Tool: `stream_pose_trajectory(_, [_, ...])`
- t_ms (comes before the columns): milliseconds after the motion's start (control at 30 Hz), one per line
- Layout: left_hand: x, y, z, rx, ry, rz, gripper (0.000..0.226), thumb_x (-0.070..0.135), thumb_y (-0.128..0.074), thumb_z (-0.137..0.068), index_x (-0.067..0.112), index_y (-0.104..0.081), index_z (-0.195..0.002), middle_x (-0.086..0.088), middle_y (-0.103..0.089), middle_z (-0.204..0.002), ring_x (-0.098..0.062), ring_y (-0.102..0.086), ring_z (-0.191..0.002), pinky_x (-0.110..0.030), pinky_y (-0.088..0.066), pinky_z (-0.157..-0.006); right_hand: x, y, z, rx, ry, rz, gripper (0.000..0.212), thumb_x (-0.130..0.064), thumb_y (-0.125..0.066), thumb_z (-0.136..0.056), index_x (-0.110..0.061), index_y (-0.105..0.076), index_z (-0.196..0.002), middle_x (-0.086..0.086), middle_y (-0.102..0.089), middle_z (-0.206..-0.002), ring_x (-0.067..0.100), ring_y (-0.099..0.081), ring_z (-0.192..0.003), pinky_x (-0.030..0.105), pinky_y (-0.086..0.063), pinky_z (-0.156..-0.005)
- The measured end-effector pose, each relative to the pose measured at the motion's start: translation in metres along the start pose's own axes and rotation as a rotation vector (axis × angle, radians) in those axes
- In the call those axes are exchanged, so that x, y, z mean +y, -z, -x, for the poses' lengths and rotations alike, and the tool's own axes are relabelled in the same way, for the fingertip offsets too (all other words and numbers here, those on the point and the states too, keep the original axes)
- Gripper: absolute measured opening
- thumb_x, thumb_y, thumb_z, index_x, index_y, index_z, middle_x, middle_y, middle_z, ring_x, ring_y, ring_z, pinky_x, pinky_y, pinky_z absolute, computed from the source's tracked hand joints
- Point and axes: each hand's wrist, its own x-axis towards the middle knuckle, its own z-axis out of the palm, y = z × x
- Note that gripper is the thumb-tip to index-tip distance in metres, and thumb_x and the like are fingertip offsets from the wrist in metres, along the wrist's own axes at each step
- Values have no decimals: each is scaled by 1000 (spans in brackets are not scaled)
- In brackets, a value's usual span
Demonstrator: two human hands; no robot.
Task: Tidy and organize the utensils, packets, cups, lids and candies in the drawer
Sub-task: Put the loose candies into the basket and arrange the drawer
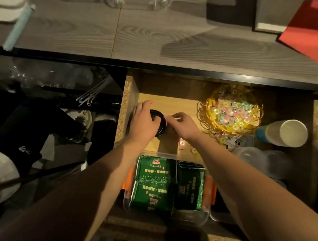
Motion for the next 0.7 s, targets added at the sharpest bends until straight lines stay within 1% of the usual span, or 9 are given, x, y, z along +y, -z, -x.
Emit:
stream_pose_trajectory(67, [10, -1, 3, 19, -111, -5, 48, 20, -59, -94, 18, -48, -141, -2, -45, -143, -20, -39, -136, -34, -35, -109, 10, 15, 10, 116, 17, 58, 60, -65, -54, -88, -13, -60, -117, 1, -67, -103, 19, -64, -93, 33, -55, -75])
stream_pose_trajectory(133, [20, -7, 4, -21, -224, -19, 46, 20, -61, -93, 18, -51, -138, -1, -47, -140, -18, -38, -135, -34, -34, -111, 28, 30, 22, 223, 33, 69, 46, -59, -57, -90, -15, -63, -104, -3, -69, -89, 17, -67, -84, 37, -58, -74])
stream_pose_trajectory(167, [25, -11, 5, -67, -277, -27, 45, 20, -62, -92, 18, -52, -137, -1, -48, -139, -17, -38, -135, -35, -34, -113, 39, 37, 27, 262, 51, 84, 41, -56, -58, -91, -16, -63, -102, -3, -69, -87, 16, -67, -83, 38, -58, -75])
stream_pose_trajectory(233, [33, -21, 5, -186, -351, -27, 44, 19, -63, -92, 20, -54, -135, 1, -48, -139, -16, -39, -134, -37, -35, -114, 61, 49, 35, 307, 72, 171, 36, -48, -60, -93, -17, -65, -110, -3, -69, -98, 15, -65, -90, 34, -54, -81])
stream_pose_trajectory(333, [42, -38, 3, -328, -397, -55, 39, 20, -63, -94, 25, -58, -132, 4, -51, -135, -16, -47, -127, -36, -42, -107, 81, 61, 42, 343, 36, 422, 31, -28, -58, -95, -16, -62, -124, 3, -64, -119, 21, -59, -111, 32, -49, -90])
stream_pose_trajectory(433, [46, -58, 1, -480, -417, -173, 40, 20, -64, -93, 30, -59, -131, 5, -52, -129, -17, -51, -122, -37, -45, -102, 89, 60, 48, 333, 35, 653, 44, -10, -53, -94, -14, -49, -138, 9, -50, -137, 26, -44, -128, 36, -45, -101])
stream_pose_trajectory(567, [49, -78, -1, -622, -525, -414, 52, 18, -71, -90, 29, -54, -137, 0, -49, -136, -21, -45, -131, -42, -42, -108, 94, 56, 50, 315, -10, 906, 54, -9, -56, -93, -11, -38, -144, 13, -43, -144, 31, -38, -135, 40, -48, -99])
stream_pose_trajectory(633, [49, -83, -2, -684, -597, -525, 62, 14, -74, -86, 28, -51, -142, -3, -49, -134, -22, -45, -129, -41, -44, -105, 98, 56, 49, 256, -54, 936, 62, -13, -63, -90, -10, -35, -144, 14, -37, -148, 33, -35, -138, 42, -48, -100])
stream_pose_trajectory(700, [47, -84, -3, -725, -695, -609, 70, 7, -73, -84, 28, -48, -145, -6, -48, -130, -24, -47, -123, -38, -49, -97, 100, 56, 48, 232, -59, 950, 64, -14, -66, -88, -10, -34, -144, 14, -34, -149, 34, -33, -139, 43, -49, -101])
